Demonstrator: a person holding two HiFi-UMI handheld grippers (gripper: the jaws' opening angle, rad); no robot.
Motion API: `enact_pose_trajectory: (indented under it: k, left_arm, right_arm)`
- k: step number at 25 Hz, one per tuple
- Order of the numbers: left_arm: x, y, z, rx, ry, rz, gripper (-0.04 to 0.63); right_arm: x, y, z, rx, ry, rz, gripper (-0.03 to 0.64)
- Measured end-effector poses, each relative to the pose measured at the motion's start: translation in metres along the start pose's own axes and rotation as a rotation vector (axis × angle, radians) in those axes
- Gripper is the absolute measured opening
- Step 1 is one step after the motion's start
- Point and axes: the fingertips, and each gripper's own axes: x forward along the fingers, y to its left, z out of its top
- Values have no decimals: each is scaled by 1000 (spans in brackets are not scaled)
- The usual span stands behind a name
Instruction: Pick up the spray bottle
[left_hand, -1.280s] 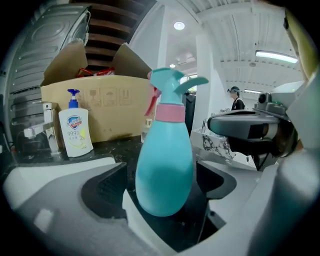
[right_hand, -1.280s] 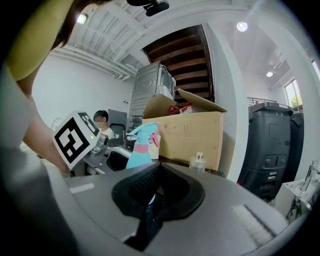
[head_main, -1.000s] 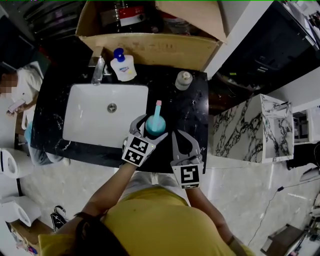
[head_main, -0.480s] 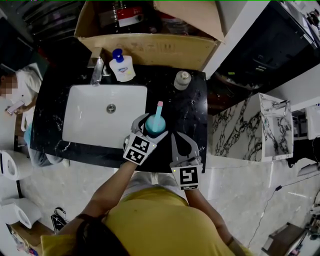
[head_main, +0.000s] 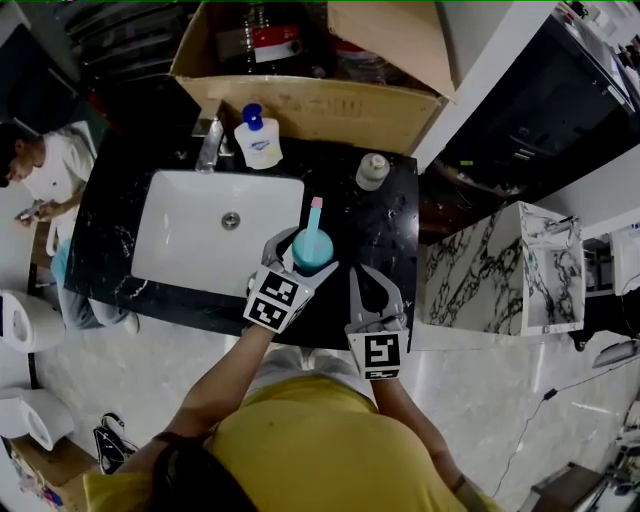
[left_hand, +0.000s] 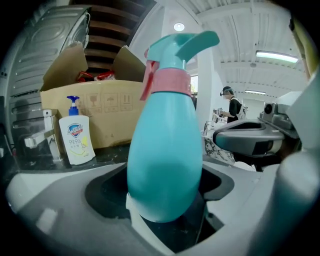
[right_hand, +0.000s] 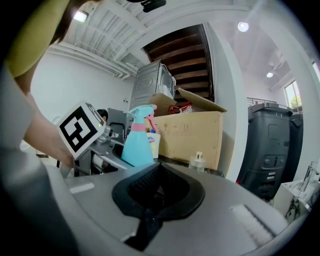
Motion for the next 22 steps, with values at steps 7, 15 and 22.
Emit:
enact_pose_trajectory:
  k: [7, 15, 22]
  left_arm:
    - [-30, 8, 44, 5, -52, 61, 403]
    - [-81, 20, 91, 45, -147, 180, 405]
    - [-114, 31, 112, 34, -222, 258, 407]
  right_arm:
    - [3, -11, 18, 6, -32, -16, 1]
    - [8, -18, 55, 11, -109, -20, 0]
    - [7, -24, 79, -3, -150, -60, 0]
